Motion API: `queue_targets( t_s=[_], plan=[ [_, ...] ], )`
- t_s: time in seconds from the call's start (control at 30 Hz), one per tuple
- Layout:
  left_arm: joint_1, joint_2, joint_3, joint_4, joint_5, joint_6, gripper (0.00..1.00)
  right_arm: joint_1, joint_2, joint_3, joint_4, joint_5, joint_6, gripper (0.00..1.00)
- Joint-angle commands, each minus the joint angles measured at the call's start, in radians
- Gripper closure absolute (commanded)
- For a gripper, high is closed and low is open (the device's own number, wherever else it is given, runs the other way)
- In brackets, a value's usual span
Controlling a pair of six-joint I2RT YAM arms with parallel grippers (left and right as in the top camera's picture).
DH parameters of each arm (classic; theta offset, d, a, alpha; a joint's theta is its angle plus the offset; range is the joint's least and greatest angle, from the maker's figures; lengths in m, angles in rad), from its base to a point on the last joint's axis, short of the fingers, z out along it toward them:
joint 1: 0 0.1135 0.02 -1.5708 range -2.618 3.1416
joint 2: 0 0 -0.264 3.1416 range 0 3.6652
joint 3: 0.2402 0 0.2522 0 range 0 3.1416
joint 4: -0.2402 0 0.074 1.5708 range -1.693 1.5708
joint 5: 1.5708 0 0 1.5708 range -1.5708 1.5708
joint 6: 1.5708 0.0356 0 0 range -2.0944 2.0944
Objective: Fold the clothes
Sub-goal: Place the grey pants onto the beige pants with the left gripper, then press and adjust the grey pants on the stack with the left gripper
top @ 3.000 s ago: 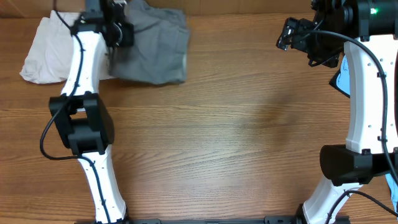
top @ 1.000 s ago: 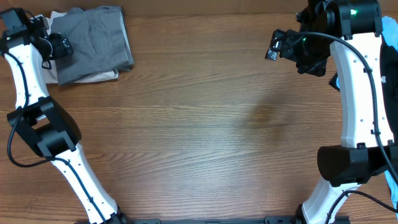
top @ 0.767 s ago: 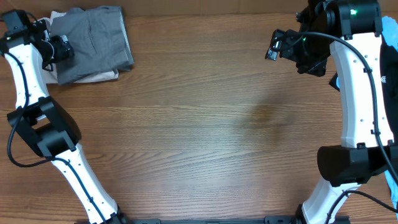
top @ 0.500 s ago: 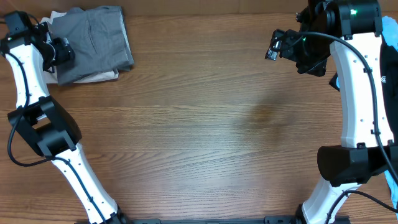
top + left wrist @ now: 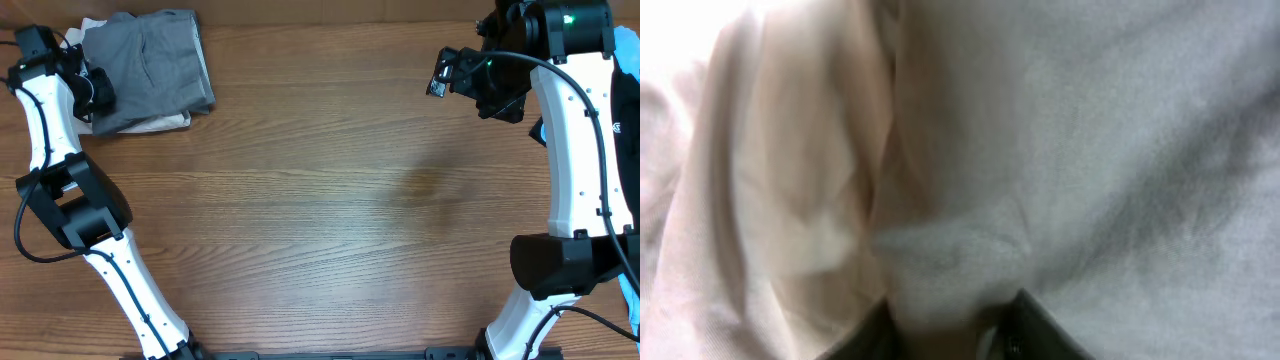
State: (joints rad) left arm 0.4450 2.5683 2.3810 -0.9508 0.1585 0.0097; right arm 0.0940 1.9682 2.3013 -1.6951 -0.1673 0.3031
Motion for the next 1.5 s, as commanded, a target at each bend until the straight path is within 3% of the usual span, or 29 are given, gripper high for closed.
queue_targets(
  t_s=[0.0,0.43,0.53,0.93,1.07,1.1,1.13,1.17,1.23,1.4,1.47],
  plan=[
    [0.002,-0.009,0.02,0.008,-0.057,0.013,0.96,0.002,-0.029,-0.001,0.001,0.01,0.003,0.0],
    [0.0,-0.127,0.104,0.021,-0.091,0.013,0.96,0.002,-0.029,-0.003,0.001,0.018,-0.016,0.0],
    [0.0,-0.128,0.104,0.04,-0.17,0.016,0.96,0.002,-0.029,-0.004,0.001,0.021,-0.016,0.0],
    [0.043,-0.089,0.103,0.108,-0.216,0.049,0.94,0.002,-0.029,-0.004,0.001,0.021,-0.015,0.0],
    [0.045,-0.044,0.101,0.179,-0.288,0.051,0.83,0.002,-0.029,-0.004,0.001,0.02,-0.014,0.0],
    [0.045,-0.039,0.101,0.199,-0.33,0.051,0.57,0.002,-0.029,-0.005,0.001,0.02,-0.014,0.0],
    [0.046,-0.037,0.101,0.206,-0.358,0.051,0.42,0.002,-0.029,-0.005,0.001,0.02,-0.014,0.0],
    [0.046,-0.037,0.101,0.207,-0.374,0.051,0.36,0.002,-0.029,-0.005,0.001,0.02,-0.014,0.0],
    [0.045,-0.039,0.102,0.203,-0.382,0.05,0.0,0.002,-0.029,-0.005,0.001,0.02,-0.011,0.0],
    [0.022,-0.061,0.102,0.151,-0.282,0.011,0.02,0.002,-0.029,-0.005,0.001,0.016,-0.011,0.0],
    [0.0,-0.078,0.102,0.14,-0.165,0.002,0.2,0.002,-0.029,-0.005,0.001,0.016,-0.011,0.0]
  ],
)
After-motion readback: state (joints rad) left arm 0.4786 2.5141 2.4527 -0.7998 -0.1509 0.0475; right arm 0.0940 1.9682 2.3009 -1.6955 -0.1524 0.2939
